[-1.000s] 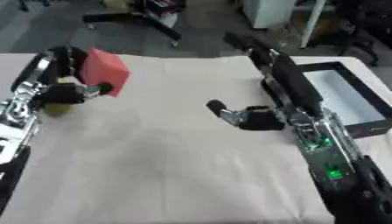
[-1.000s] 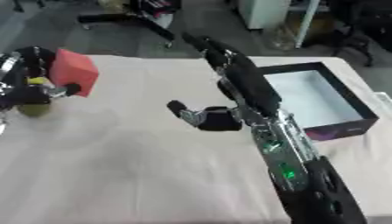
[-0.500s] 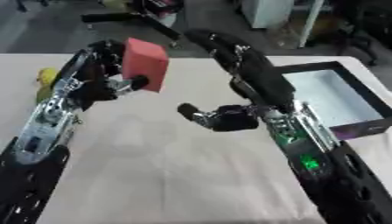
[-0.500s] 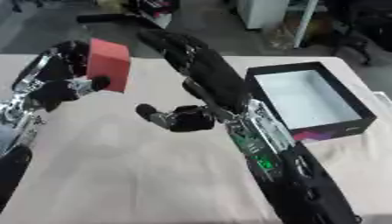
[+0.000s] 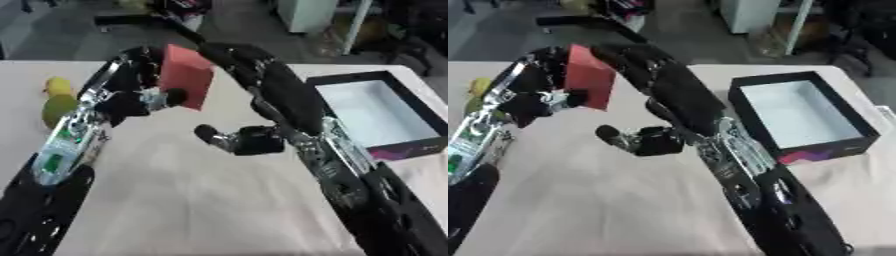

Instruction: Pick up the objects with one hand, pass them to the other hand, and then place them into the box on the other side of the table.

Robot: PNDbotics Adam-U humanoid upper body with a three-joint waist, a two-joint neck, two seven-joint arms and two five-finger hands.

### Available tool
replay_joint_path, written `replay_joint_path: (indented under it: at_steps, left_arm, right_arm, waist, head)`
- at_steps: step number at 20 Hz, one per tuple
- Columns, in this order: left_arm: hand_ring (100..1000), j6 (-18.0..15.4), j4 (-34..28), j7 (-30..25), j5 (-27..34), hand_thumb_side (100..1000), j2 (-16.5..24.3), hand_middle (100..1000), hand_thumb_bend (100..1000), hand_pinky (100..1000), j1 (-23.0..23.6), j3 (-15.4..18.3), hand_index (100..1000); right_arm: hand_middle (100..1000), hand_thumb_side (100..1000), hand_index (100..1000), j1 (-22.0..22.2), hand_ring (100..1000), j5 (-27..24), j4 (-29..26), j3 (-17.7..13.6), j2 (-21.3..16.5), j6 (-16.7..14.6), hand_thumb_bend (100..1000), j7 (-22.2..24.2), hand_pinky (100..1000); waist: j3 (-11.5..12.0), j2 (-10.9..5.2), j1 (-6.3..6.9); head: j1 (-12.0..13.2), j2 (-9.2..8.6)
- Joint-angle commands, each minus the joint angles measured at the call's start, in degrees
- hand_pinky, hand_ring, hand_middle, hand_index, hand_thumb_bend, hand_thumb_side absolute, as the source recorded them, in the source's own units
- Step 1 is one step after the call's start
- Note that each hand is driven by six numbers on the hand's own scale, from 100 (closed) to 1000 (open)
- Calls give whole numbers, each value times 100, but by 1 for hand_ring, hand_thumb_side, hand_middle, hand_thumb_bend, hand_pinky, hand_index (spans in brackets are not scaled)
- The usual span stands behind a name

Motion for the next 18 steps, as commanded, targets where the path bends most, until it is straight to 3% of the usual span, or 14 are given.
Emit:
replay_joint_path:
  at_steps: [1,8,18]
  left_arm:
    - [493,15,-125,-141,59,105,-12,443,744,502,-148,-66,561]
    - [497,53,-194,-352,112,105,-37,446,741,508,-202,-184,564]
    - [506,62,-331,-655,269,111,-59,458,732,521,-213,-202,578]
  right_arm:
    - [878,296,1000,-102,858,163,-78,-5,17,25,445,-124,845]
    - [877,271,1000,-105,858,469,-85,33,39,91,425,-279,850]
    - [858,100,1000,-103,836,1074,-114,58,47,423,259,-337,830]
  waist:
    - [-13,-43,17]
    - [-24,-44,22]
    - [-26,-44,26]
  head:
    - [-16,30]
    - [-13,30]
    - [-12,30]
